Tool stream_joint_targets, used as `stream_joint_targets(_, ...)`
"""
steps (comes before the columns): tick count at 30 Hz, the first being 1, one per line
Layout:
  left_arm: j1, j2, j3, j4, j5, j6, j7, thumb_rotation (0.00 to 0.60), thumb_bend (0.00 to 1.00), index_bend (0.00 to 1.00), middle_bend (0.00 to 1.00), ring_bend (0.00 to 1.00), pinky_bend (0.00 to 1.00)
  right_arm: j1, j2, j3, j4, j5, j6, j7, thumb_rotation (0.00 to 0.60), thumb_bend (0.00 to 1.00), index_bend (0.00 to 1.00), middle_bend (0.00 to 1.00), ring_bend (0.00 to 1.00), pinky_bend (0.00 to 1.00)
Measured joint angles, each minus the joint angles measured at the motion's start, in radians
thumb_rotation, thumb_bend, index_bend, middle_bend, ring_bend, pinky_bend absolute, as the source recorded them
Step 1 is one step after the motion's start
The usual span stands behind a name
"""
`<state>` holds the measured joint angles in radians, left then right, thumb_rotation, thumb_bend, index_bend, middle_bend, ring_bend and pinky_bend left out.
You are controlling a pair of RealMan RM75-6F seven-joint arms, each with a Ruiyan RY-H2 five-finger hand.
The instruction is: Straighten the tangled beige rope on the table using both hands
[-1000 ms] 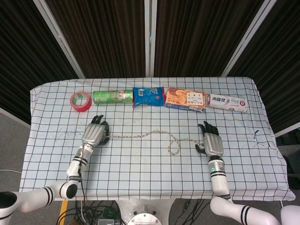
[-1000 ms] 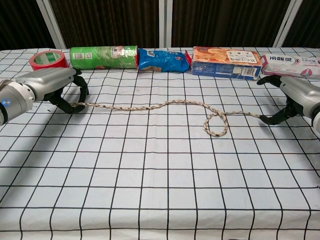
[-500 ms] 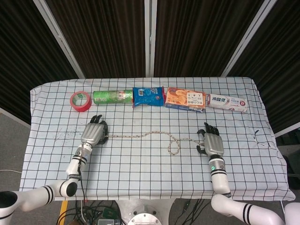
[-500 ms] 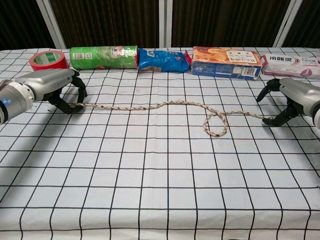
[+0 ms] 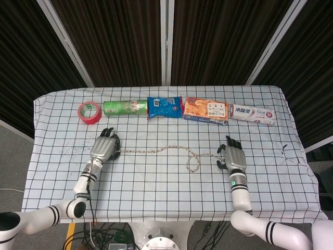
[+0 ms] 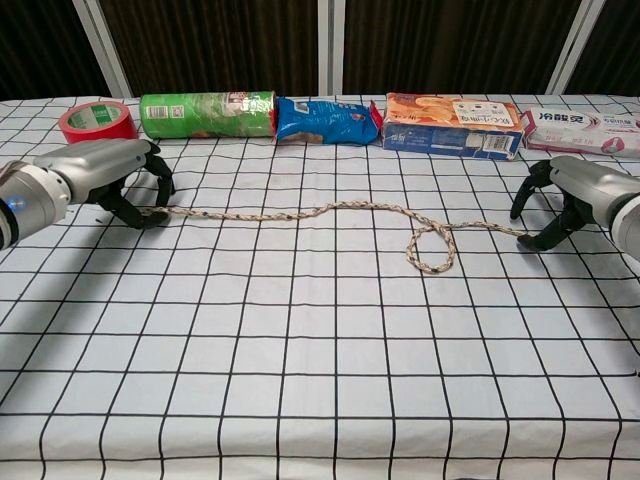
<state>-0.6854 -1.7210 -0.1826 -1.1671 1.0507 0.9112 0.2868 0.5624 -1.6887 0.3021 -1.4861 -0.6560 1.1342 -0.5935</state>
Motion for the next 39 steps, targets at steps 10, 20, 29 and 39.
stream_joint_targets(10,-0.002,-0.002,0.000,0.006,0.002,-0.004,-0.002,0.600,0.35,0.61,0.30,0.00,0.02,0.018,-0.021,-0.004,0.026,0.025,0.000,0.011,0.600,0.27,0.46,0.00,0.00,0.00)
stream_joint_targets(20,-0.001,-0.005,0.002,0.012,0.001,-0.007,-0.004,0.600,0.36,0.61,0.30,0.00,0.02,0.028,-0.029,-0.010,0.040,0.040,0.000,0.014,0.600,0.27,0.47,0.00,0.00,0.00)
stream_joint_targets(29,0.002,-0.002,0.002,0.012,0.003,-0.006,-0.008,0.600,0.36,0.61,0.30,0.00,0.02,0.036,-0.040,-0.015,0.052,0.036,0.005,0.020,0.600,0.30,0.51,0.00,0.00,0.00)
stream_joint_targets(39,0.001,0.000,0.002,0.011,-0.001,-0.012,-0.004,0.600,0.36,0.61,0.30,0.00,0.02,0.035,-0.039,-0.020,0.048,0.027,0.015,0.025,0.600,0.30,0.54,0.00,0.00,0.00)
